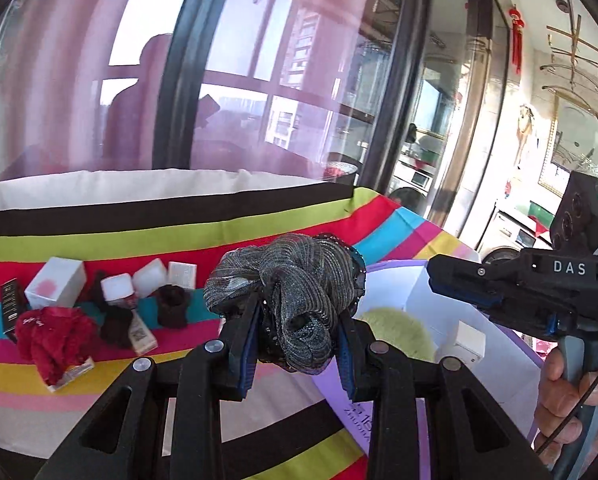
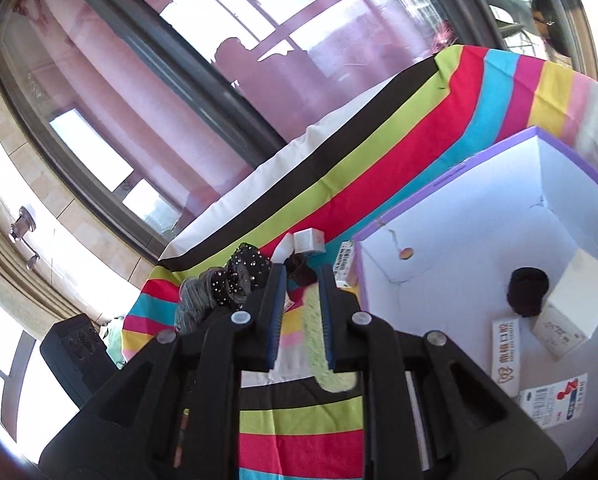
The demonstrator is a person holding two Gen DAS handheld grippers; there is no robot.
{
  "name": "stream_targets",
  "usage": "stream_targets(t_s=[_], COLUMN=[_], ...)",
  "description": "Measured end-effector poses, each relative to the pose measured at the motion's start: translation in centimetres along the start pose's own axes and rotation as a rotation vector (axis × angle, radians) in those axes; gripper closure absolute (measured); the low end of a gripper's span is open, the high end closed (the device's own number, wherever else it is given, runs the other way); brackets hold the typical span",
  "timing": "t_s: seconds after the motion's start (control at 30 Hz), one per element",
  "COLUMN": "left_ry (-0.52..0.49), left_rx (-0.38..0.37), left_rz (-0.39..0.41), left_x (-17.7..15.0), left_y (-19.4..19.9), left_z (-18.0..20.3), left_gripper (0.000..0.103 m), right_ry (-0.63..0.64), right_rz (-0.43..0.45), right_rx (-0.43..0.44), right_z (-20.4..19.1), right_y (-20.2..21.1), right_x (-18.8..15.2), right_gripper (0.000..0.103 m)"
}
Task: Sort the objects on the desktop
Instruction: 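Carry the scrunchie into the lavender box and open the left gripper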
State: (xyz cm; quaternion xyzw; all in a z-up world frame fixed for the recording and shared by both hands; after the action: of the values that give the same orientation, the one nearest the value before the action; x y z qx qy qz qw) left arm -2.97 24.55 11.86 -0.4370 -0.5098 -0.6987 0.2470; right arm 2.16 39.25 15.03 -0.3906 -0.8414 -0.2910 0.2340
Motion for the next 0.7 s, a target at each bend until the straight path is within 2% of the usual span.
stream_targets(t_s=[0.2,0.4,0.47,0.53,0.63,0.67,0.7], left_ry=[-0.109,-0.161,-0.183,-0.191,-0.193,-0.19,-0.185], left_rx=[-0.129,-0.186,-0.185,-0.17,-0.179,-0.176,-0.177], left_rz=[-0.052,-0.131,-0.155,-0.163,-0.162,-0.159,-0.155], left_x=[-1.2,-3.0,-3.7,-4.0,-4.1,-4.1,-3.9], left_y=[-1.9,-3.8,-4.2,-4.5,-4.6,-4.4,-4.4], left_z=[7.9,11.9,12.7,13.1,13.3,13.2,12.9], left_gripper=[0.07,0.069,0.059,0.04,0.026,0.025,0.025], right_ry=[-0.054,-0.11,-0.121,-0.128,-0.154,-0.152,-0.148], right_rz=[0.052,0.059,0.056,0.048,0.032,0.03,0.03], right_rx=[-0.114,-0.148,-0.153,-0.167,-0.186,-0.192,-0.199], right_z=[5.4,8.5,9.0,9.5,10.1,10.1,10.0], right_y=[3.4,4.7,4.8,4.9,4.8,4.8,4.8], right_x=[1.4,1.5,1.3,1.1,0.9,1.0,1.0], right_gripper=[0.084,0.084,0.084,0.082,0.079,0.075,0.065])
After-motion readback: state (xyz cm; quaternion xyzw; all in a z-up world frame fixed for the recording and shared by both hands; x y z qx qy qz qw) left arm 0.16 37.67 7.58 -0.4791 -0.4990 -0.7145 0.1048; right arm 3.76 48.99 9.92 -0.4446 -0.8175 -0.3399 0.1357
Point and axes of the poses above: each gripper's, at about its wrist camera, not at the fingertips, and y roughly against the way its jaws point, z to its right, x to its top, the point moved 4 cm from there along -y, roughly the way its jaws point, and after that the axes turned 15 degrees about x, right-handed, at the moved point
